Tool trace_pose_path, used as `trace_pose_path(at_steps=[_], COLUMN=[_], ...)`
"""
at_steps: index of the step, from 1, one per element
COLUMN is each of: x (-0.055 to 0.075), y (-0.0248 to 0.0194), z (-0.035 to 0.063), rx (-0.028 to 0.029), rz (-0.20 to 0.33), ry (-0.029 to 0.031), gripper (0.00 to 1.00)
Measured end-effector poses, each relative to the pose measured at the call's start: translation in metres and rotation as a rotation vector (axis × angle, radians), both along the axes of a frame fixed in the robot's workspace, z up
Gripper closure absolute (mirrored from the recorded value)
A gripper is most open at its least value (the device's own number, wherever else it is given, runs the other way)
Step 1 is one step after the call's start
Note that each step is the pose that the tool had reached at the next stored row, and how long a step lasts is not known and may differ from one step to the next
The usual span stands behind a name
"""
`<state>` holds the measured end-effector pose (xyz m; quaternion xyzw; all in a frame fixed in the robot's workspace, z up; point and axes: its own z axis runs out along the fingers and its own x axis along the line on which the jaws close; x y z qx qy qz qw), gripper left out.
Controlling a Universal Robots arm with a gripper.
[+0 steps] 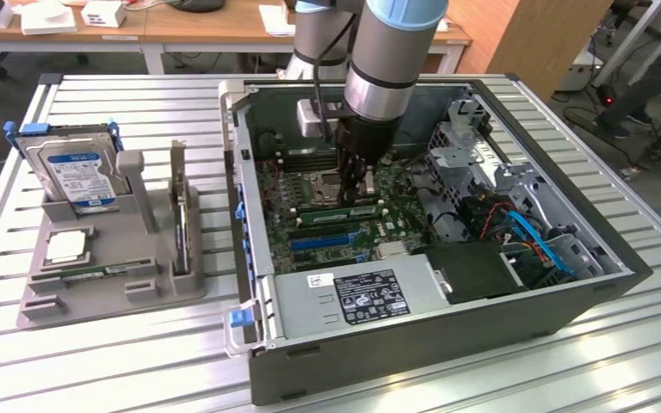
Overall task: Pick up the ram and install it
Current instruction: 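Press down the ram until it locks into place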
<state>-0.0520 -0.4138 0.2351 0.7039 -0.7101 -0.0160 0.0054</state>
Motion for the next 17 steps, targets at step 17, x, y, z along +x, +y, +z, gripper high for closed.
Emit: trace_pose_path(at_steps=[17], x=[0.0], y=[0.0001], z=[-0.0074], rx=[0.0009], rz=[0.0], ry=[-0.0002], gripper=[0.91])
